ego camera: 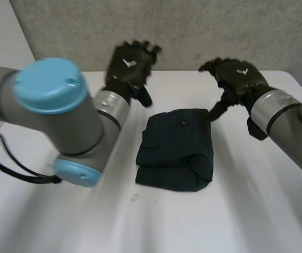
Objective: Fold the shorts.
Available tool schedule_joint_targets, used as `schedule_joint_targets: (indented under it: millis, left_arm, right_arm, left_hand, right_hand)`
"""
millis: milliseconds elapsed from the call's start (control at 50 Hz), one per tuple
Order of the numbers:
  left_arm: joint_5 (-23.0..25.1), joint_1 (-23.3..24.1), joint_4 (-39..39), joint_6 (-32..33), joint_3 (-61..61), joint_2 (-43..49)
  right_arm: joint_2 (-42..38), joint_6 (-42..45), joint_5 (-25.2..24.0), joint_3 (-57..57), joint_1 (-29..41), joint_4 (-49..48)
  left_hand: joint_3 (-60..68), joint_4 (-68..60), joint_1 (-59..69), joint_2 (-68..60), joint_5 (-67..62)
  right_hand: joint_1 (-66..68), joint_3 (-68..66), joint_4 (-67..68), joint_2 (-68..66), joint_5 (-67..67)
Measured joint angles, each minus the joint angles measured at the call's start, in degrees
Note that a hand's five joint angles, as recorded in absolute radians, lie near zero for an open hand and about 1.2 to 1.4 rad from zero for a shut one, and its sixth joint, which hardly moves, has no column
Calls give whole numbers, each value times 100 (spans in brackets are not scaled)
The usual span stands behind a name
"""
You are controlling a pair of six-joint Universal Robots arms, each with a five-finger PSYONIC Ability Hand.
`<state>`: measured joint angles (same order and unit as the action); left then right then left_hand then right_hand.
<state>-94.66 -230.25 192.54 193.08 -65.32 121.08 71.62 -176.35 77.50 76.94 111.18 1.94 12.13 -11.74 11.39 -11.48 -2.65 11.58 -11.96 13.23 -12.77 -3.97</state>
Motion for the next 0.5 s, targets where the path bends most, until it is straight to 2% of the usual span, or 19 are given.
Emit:
schedule_joint_targets:
  millis: [220,340,500]
  left_arm:
    - [-9,181,-1298,-368,1357,1679]
    - [-5,137,-1933,-279,1705,2198]
    - [-20,93,-2263,106,1697,2424]
  right_arm:
    - [-1509,480,9,-692,20,650]
    - [-2007,583,10,-901,27,791]
    - [-2258,1045,23,-827,26,844]
  left_hand:
    - [0,0,0,0,0]
    - [0,0,0,0,0]
    - [0,0,0,0,0]
  right_hand:
    - [0,0,0,0,0]
    - [-1,0,0,0,0]
    - [-143,65,0,0,0]
